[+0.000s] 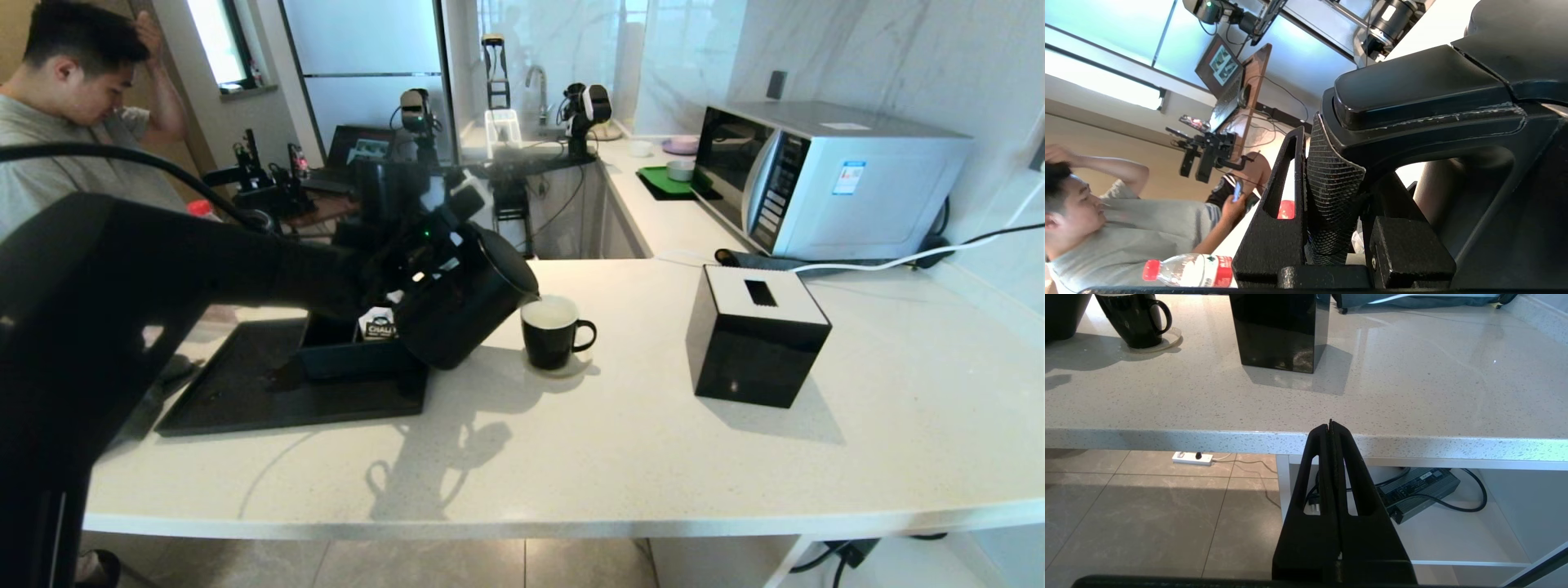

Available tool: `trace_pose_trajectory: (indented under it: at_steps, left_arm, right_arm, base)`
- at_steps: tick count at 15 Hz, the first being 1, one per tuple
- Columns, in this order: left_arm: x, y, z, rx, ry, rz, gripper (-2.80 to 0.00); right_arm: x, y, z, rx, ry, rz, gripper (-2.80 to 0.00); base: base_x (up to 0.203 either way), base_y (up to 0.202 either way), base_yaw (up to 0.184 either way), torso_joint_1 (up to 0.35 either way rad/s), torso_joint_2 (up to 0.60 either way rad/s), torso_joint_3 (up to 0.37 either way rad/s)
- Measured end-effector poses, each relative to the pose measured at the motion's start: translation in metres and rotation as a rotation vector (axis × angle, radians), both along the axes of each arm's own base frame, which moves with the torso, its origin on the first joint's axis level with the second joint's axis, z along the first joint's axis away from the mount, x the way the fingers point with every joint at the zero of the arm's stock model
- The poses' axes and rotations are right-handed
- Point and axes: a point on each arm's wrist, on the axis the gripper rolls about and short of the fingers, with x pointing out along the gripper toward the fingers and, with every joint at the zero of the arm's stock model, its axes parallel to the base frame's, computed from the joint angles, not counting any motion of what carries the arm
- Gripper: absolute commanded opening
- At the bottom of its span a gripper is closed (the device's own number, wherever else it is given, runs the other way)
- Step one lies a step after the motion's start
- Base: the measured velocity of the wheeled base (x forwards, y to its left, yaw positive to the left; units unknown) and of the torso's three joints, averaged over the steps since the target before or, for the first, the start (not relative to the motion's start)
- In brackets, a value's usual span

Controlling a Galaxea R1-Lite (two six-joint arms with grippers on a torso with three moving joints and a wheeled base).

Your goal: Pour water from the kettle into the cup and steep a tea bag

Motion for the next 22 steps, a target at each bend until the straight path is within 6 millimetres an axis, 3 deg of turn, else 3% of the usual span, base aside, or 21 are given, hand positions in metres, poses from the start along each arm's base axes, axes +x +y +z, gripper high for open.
trace_pose_trajectory:
  at_steps: [22]
  left_arm:
    - [-0.0002,-0.0011,0.0026,0.072,0.001,-0.024,-2.8]
  right_arm:
    - [0.0,0.0,0.0,0.0,0.0,0.0,-2.8]
  base:
    - [0.0,0.0,0.0,0.0,0.0,0.0]
